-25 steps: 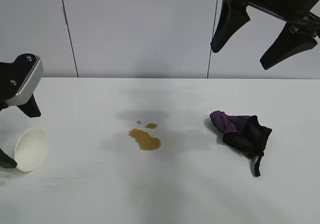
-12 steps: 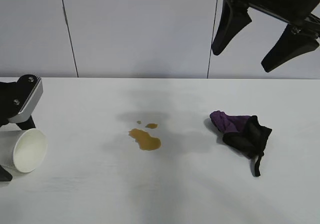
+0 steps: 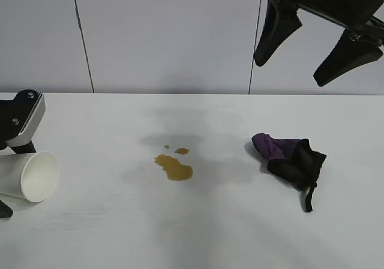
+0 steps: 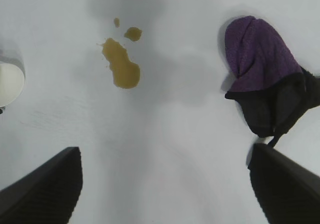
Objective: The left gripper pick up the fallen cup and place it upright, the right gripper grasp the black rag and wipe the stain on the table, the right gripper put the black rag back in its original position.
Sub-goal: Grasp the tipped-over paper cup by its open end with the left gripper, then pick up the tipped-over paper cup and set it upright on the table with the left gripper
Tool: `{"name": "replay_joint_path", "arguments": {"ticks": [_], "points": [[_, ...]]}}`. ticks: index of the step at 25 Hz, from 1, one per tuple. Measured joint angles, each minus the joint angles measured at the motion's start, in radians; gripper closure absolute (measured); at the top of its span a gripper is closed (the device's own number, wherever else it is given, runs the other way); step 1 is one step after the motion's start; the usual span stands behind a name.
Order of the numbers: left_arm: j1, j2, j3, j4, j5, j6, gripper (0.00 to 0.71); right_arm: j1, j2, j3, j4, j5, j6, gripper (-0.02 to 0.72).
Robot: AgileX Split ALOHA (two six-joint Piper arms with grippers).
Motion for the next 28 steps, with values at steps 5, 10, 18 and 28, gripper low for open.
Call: {"name": "replay_joint_path", "arguments": {"ticks": [5,10,18,28], "points": [[-0.003,0.000,0.000,-0.015,0.000,0.002,0.081,0.000,0.000,0.000,0.000,0.000,0.000,0.072],[-0.003,0.000,0.000,-0.028,0.000,0.002,0.198,0.000,0.000,0.000,0.000,0.000,0.000,0.072],[-0.003,-0.030,-0.001,-0.115,0.030,0.003,0.329,0.000,0.000,0.000,0.001,0.000,0.000,0.072],[0.111,-0.185,-0.001,-0.725,0.416,0.280,0.336,0.000,0.000,0.000,0.008,0.000,0.000,0.072]]}}
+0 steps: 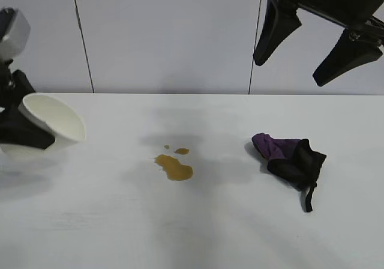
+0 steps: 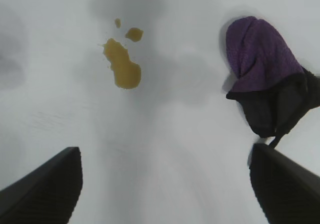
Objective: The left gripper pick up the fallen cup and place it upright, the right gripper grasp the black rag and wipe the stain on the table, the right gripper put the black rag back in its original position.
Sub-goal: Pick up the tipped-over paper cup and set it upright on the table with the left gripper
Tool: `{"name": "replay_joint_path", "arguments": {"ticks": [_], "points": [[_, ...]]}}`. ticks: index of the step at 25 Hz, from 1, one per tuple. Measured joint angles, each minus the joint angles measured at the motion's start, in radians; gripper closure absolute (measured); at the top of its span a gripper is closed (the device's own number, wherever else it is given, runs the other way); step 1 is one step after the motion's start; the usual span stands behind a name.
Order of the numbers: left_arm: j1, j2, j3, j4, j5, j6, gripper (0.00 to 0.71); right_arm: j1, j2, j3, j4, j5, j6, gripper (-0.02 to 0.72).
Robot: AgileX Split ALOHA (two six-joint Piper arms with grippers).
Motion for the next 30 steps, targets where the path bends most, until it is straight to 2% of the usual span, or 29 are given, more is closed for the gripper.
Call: {"name": "replay_joint_path", "arguments": {"ticks": [4,8,14,23,30], "points": [[0.057,0.024,0.006,-0.267,0.099,0.107,0.336,0.000,0.000,0.000,0.000,0.001,0.000,0.072],[0.098,0.092,0.035,-0.403,0.174,0.202,0.336,0.000,0.000,0.000,0.000,0.001,0.000,0.072],[0.121,0.246,0.081,-0.429,0.322,0.309,0.336,0.000,0.000,0.000,0.000,0.001,0.000,0.072],[0.121,0.430,0.084,-0.440,0.328,0.430,0.336,0.000,0.000,0.000,0.003,0.002,0.000,0.072],[0.121,0.465,0.083,-0.445,0.328,0.511,0.324,0.000,0.000,0.000,0.013,0.002,0.000,0.072]]}}
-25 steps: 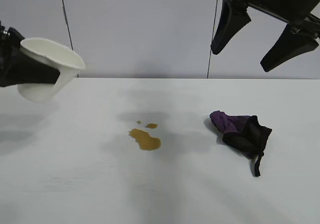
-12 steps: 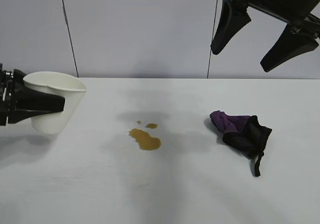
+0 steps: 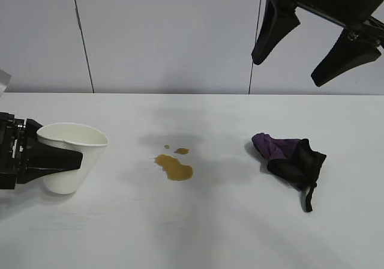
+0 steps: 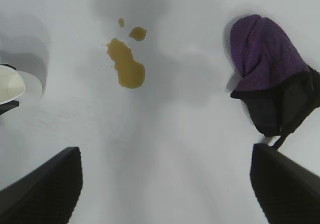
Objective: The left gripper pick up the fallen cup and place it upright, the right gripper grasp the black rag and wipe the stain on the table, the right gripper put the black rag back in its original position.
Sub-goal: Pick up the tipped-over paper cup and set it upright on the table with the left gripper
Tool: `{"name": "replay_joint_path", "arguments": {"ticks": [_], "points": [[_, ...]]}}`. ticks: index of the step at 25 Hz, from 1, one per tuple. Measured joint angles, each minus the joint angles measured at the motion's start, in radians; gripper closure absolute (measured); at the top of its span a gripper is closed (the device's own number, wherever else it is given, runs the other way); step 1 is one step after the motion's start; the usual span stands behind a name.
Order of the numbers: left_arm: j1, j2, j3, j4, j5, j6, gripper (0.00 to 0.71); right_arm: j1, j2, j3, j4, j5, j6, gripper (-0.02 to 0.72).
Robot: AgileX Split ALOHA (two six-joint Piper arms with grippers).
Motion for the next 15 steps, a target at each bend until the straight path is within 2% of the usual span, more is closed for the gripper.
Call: {"name": "replay_joint_path", "arguments": {"ticks": [6,11,15], "points": [[0.000,0.000,0.000,-0.002,0.000,0.047,0.278,0.000,0.000,0.000,0.001,0.001,0.000,0.072],[0.000,0.000,0.000,-0.003,0.000,0.048,0.163,0.000,0.000,0.000,0.003,0.002,0.000,0.072],[0.000,0.000,0.000,-0.003,0.000,0.048,0.106,0.000,0.000,0.000,0.006,0.002,0.000,0.072]]}}
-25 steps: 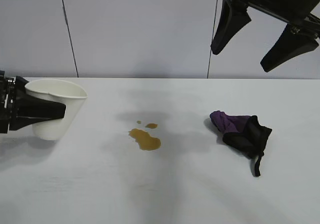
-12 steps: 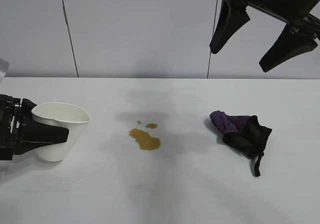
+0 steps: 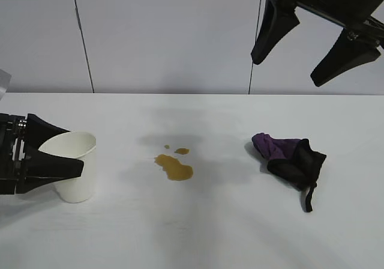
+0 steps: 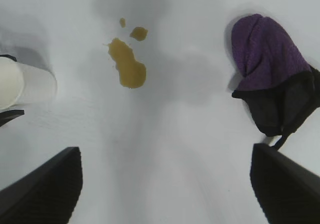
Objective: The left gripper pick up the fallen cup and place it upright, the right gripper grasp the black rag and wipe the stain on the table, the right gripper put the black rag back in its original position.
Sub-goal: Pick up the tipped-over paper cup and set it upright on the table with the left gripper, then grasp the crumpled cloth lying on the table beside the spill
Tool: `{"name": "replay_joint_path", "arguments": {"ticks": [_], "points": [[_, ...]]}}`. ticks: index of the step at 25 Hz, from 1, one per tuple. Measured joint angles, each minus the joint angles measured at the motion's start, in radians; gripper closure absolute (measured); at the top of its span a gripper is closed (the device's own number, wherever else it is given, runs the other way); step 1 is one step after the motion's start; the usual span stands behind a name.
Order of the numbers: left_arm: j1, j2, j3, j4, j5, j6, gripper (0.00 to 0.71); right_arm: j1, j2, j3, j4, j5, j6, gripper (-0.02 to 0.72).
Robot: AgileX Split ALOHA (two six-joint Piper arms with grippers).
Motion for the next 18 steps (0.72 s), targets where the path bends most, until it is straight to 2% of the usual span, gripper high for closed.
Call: {"name": "replay_joint_path", "arguments": {"ticks": [5,12,14,16,18], "points": [[0.000,-0.002,0.000,0.000,0.000,-0.039,0.031,0.000,0.000,0.000,0.000,0.002,0.000,0.072],[0.000,-0.138,0.000,0.001,-0.014,-0.312,0.017,0.000,0.000,0.000,0.000,0.012,0.000,0.072],[0.000,-0.217,0.000,0.004,-0.074,-0.438,0.018,0.000,0.000,0.000,0.000,0.012,0.000,0.072],[0.000,-0.307,0.000,0.008,-0.182,-0.594,0.017,0.000,0.000,0.000,0.000,0.012,0.000,0.072],[-0.004,-0.382,-0.016,0.068,-0.287,-0.791,0.017,0.000,0.000,0.000,0.000,0.012,0.000,0.072]]}}
